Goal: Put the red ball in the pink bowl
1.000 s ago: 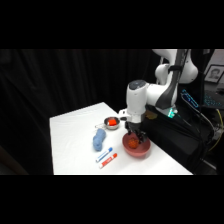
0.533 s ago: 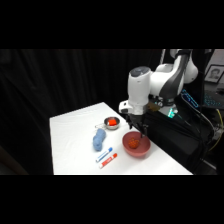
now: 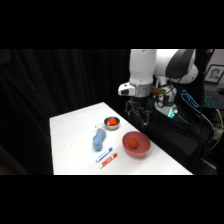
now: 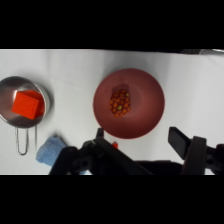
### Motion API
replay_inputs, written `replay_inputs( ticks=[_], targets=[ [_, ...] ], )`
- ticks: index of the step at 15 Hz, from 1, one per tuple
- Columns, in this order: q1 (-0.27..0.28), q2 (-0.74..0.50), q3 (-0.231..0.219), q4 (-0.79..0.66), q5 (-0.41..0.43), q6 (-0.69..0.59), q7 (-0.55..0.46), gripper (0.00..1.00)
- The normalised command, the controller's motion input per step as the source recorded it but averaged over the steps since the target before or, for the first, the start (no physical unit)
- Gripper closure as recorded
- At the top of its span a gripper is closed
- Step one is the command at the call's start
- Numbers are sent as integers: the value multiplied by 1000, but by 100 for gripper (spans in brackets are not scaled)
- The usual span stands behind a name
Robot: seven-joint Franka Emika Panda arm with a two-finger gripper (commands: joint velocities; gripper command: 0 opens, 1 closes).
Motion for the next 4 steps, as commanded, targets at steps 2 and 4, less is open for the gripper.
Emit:
replay_inputs(
  ticks=[2, 4],
  targets=[
    [-46, -186, -28, 198, 78, -293, -58, 0],
    [-54, -132, -24, 179, 41, -252, -68, 0]
  ],
)
